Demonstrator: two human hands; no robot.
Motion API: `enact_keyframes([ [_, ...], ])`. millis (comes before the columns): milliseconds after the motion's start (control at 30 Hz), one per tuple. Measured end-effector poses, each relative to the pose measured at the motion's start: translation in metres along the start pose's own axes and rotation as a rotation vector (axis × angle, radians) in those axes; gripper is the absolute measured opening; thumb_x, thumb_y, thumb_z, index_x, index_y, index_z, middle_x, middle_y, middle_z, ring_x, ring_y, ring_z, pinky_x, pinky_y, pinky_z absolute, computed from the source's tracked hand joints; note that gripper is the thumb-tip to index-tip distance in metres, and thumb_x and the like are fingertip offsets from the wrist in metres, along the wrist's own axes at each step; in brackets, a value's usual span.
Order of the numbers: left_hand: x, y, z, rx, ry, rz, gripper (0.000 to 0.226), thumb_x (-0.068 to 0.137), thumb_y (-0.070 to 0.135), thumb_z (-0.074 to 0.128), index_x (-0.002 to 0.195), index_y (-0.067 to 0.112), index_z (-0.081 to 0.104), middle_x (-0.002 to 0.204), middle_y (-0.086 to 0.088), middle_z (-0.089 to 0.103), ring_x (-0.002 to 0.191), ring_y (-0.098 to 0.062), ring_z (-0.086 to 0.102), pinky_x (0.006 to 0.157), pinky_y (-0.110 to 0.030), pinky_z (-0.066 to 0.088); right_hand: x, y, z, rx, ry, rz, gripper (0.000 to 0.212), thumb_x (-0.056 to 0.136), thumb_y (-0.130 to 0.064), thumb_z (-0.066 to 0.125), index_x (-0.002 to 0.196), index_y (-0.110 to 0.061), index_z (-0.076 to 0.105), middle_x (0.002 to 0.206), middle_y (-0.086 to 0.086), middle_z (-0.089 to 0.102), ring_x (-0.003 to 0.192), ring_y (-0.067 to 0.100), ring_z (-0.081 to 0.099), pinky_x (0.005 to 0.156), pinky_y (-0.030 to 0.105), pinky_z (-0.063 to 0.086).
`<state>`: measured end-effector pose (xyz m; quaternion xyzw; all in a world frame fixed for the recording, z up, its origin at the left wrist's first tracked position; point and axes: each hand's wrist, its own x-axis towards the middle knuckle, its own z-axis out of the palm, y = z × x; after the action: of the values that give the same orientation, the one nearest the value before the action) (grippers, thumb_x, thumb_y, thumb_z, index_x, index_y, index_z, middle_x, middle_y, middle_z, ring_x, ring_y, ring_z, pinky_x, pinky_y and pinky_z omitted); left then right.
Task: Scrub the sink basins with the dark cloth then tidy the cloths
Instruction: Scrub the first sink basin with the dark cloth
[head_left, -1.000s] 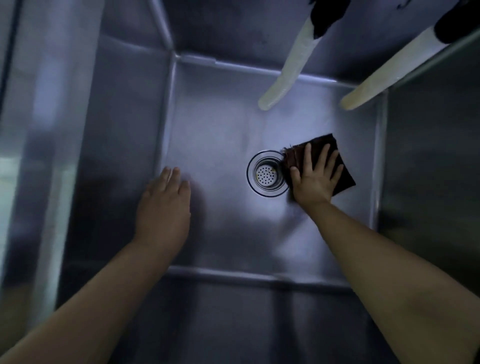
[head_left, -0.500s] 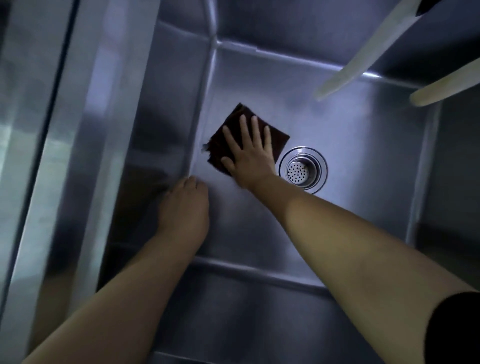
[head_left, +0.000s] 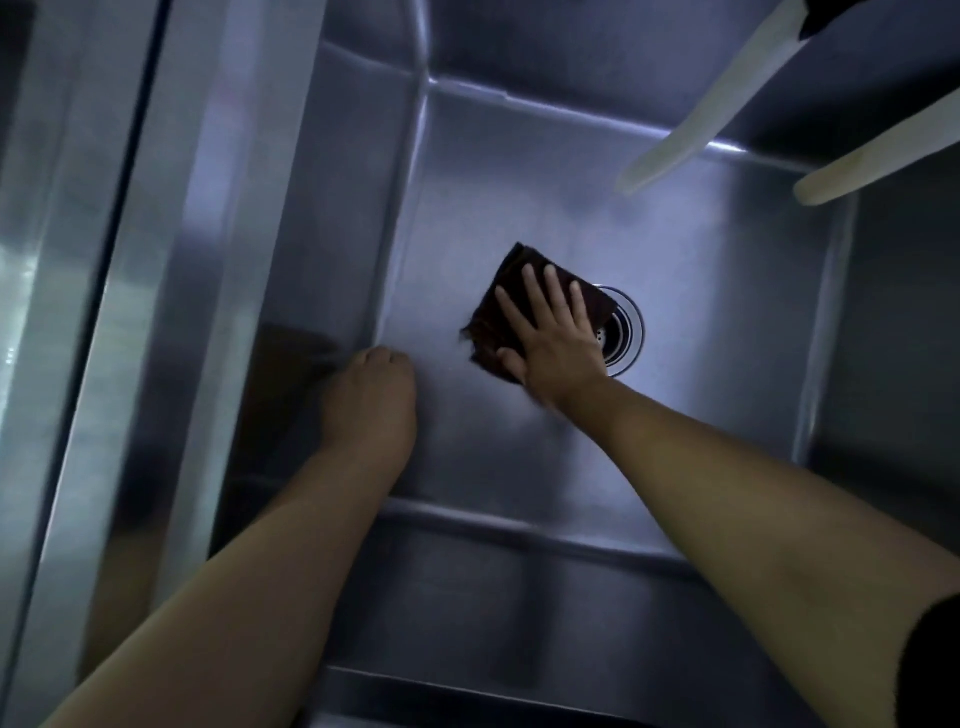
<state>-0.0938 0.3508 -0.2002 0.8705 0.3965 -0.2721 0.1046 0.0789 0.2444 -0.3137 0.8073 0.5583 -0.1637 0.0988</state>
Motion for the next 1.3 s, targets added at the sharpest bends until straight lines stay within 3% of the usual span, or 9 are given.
enact_keyframes([
  [100, 0.003, 0.000, 0.003, -0.023, 0.009, 0.017, 0.035, 0.089, 0.000, 0.042, 0.122, 0.009, 0.051, 0.126, -0.010, 0.052, 0.120, -0.027, 0.046, 0.088, -0.037, 0.044, -0.003, -0.025, 0.003, 0.031, 0.058, 0.061, 0.069, 0.089, -0.053, 0.033, 0.150, -0.024, 0.018, 0.157, 0.017, 0.010, 0.145, 0.037, 0.005, 0.114, 0.052, -0.003],
  [300, 0.002, 0.002, 0.011, -0.015, 0.015, 0.058, 0.033, 0.090, 0.005, 0.047, 0.123, 0.010, 0.049, 0.128, -0.010, 0.050, 0.119, -0.027, 0.047, 0.088, -0.038, 0.044, -0.052, -0.046, 0.026, 0.040, 0.073, -0.221, 0.071, 0.082, -0.054, 0.037, 0.147, -0.025, 0.029, 0.155, 0.017, 0.022, 0.143, 0.038, 0.015, 0.115, 0.056, 0.009],
  [400, -0.001, 0.003, 0.019, 0.006, 0.012, 0.157, 0.048, 0.087, 0.009, 0.057, 0.133, 0.008, 0.042, 0.138, -0.011, 0.044, 0.124, -0.029, 0.044, 0.097, -0.039, 0.041, -0.069, -0.021, 0.030, 0.032, 0.083, -0.294, 0.070, 0.083, -0.054, 0.040, 0.146, -0.026, 0.032, 0.154, 0.016, 0.026, 0.143, 0.037, 0.018, 0.114, 0.055, 0.012],
  [533, -0.005, 0.014, 0.024, 0.145, -0.063, 0.284, 0.074, 0.089, 0.021, 0.057, 0.149, 0.013, 0.015, 0.156, -0.011, 0.018, 0.142, -0.025, 0.022, 0.112, -0.035, 0.024, -0.087, 0.025, 0.035, 0.033, 0.078, -0.135, 0.067, 0.087, -0.055, 0.038, 0.147, -0.025, 0.030, 0.154, 0.015, 0.025, 0.142, 0.037, 0.019, 0.114, 0.056, 0.014],
  [800, 0.002, 0.033, 0.039, 0.390, -0.203, 0.334, 0.073, 0.094, 0.017, 0.042, 0.151, 0.021, -0.003, 0.159, -0.011, -0.006, 0.145, -0.031, 0.003, 0.117, -0.044, 0.011, -0.095, 0.134, 0.035, 0.087, 0.064, 0.282, 0.073, 0.085, -0.057, 0.030, 0.149, -0.022, 0.025, 0.155, 0.021, 0.017, 0.141, 0.043, 0.015, 0.113, 0.053, 0.005],
  [900, 0.006, 0.034, 0.043, 0.471, -0.220, 0.364, 0.073, 0.095, 0.017, 0.042, 0.150, 0.019, -0.005, 0.158, -0.012, -0.009, 0.145, -0.034, 0.002, 0.117, -0.047, 0.011, -0.114, 0.167, 0.036, 0.124, -0.024, 0.456, 0.079, 0.082, -0.061, 0.013, 0.151, -0.023, 0.007, 0.158, 0.019, -0.001, 0.144, 0.040, -0.003, 0.114, 0.050, -0.007],
  [1067, 0.006, 0.030, 0.041, 0.385, -0.278, 0.370, 0.081, 0.093, 0.032, 0.052, 0.151, 0.021, -0.003, 0.158, -0.009, -0.011, 0.146, -0.032, 0.001, 0.116, -0.040, 0.011, -0.161, 0.150, 0.050, 0.134, -0.051, 0.513, 0.079, 0.083, -0.058, 0.011, 0.150, -0.016, 0.008, 0.155, 0.026, 0.000, 0.142, 0.046, -0.003, 0.113, 0.051, -0.008],
  [1200, 0.004, 0.028, 0.010, 0.316, -0.195, 0.408, 0.071, 0.092, 0.037, 0.051, 0.150, 0.021, 0.013, 0.159, -0.008, 0.001, 0.145, -0.026, 0.009, 0.115, -0.041, 0.015, -0.179, 0.110, 0.060, 0.113, -0.010, 0.361, 0.074, 0.086, -0.051, 0.030, 0.147, -0.011, 0.022, 0.147, 0.037, 0.021, 0.135, 0.052, 0.013, 0.108, 0.059, 0.006],
  [1300, -0.001, 0.023, -0.025, 0.278, -0.042, 0.451, 0.060, 0.093, 0.029, 0.049, 0.147, 0.016, 0.025, 0.157, -0.011, 0.014, 0.143, -0.027, 0.017, 0.114, -0.041, 0.017, -0.174, 0.083, 0.056, 0.086, -0.042, 0.224, 0.070, 0.090, -0.057, 0.025, 0.144, -0.013, 0.026, 0.144, 0.037, 0.028, 0.134, 0.048, 0.016, 0.106, 0.059, 0.011],
])
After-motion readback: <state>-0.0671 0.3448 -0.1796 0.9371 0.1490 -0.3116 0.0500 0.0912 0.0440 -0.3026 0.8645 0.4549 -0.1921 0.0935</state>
